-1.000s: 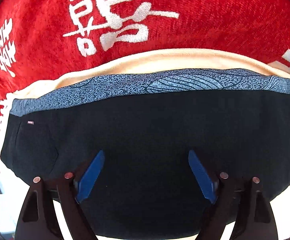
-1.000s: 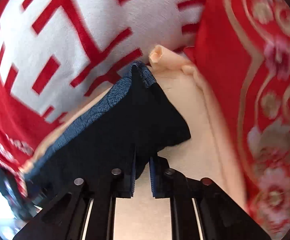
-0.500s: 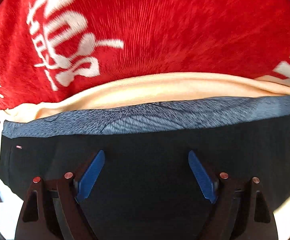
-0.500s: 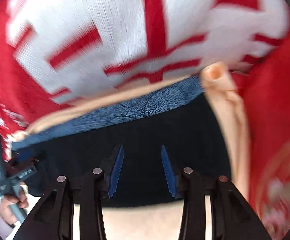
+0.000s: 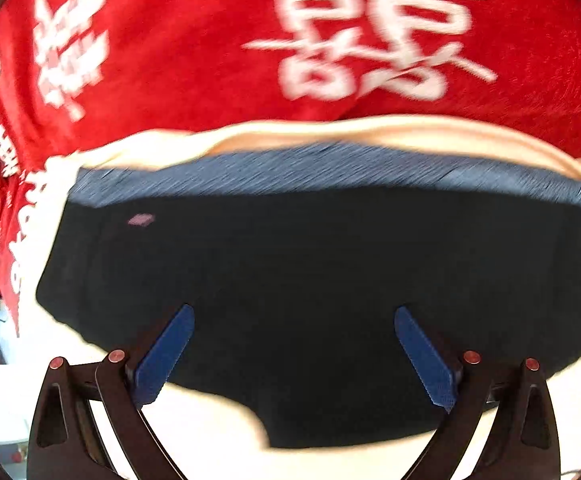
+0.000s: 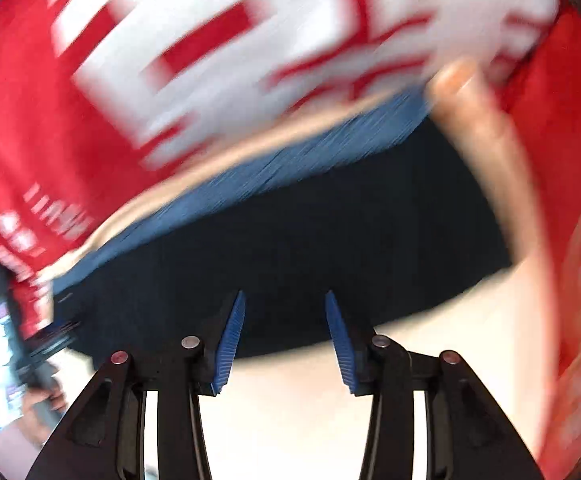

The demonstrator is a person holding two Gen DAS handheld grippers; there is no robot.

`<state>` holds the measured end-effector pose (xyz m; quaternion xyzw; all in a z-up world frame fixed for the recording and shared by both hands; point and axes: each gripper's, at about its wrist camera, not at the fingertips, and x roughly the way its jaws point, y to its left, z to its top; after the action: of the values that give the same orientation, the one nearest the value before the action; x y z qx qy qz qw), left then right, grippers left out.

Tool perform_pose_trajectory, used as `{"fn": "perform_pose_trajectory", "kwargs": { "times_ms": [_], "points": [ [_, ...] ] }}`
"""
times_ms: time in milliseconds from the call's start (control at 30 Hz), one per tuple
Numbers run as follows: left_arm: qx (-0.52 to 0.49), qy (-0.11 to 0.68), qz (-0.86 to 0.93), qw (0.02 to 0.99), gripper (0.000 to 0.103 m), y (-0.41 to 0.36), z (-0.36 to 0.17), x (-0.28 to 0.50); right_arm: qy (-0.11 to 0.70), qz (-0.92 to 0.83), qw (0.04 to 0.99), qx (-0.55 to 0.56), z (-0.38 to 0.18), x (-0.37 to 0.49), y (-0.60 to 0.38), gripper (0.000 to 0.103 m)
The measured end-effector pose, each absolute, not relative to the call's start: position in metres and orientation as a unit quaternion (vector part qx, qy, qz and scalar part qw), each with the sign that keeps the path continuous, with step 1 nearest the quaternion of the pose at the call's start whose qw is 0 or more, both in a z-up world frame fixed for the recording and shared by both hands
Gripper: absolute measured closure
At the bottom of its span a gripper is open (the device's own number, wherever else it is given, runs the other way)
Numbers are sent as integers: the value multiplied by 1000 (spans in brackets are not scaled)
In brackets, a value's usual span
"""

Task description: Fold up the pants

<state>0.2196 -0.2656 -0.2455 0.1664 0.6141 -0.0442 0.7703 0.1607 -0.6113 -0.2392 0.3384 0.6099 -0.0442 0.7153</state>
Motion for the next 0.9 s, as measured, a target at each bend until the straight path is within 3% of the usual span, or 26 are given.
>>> {"fn": "perform_pose_trajectory", "kwargs": {
  "times_ms": [300, 433, 600, 633, 700, 800, 900],
  "points": [
    [187, 586, -19, 788, 1, -145, -249, 244, 612, 121, 643, 444, -299, 180, -384, 56],
    [205, 579, -15, 789, 1, -92, -269, 264, 590, 102, 632, 491, -333, 206, -350, 56],
    [138, 588, -88, 792, 0, -59, -282, 269, 559, 69, 620, 547, -348, 212, -336, 56],
    [133, 588, -95, 792, 0, -55, -284, 271, 562, 65, 612, 553, -349, 212, -337, 61],
    [135, 590, -108, 788, 0, -50, -285, 274, 569, 57, 620, 537, -337, 213, -344, 94],
    [165, 583, -129, 785, 0, -50, -283, 270, 560, 78, 672, 479, -293, 223, -343, 95],
    [165, 581, -144, 784, 0, -39, -288, 267, 593, 56, 672, 439, -303, 214, -330, 96]
  ]
}}
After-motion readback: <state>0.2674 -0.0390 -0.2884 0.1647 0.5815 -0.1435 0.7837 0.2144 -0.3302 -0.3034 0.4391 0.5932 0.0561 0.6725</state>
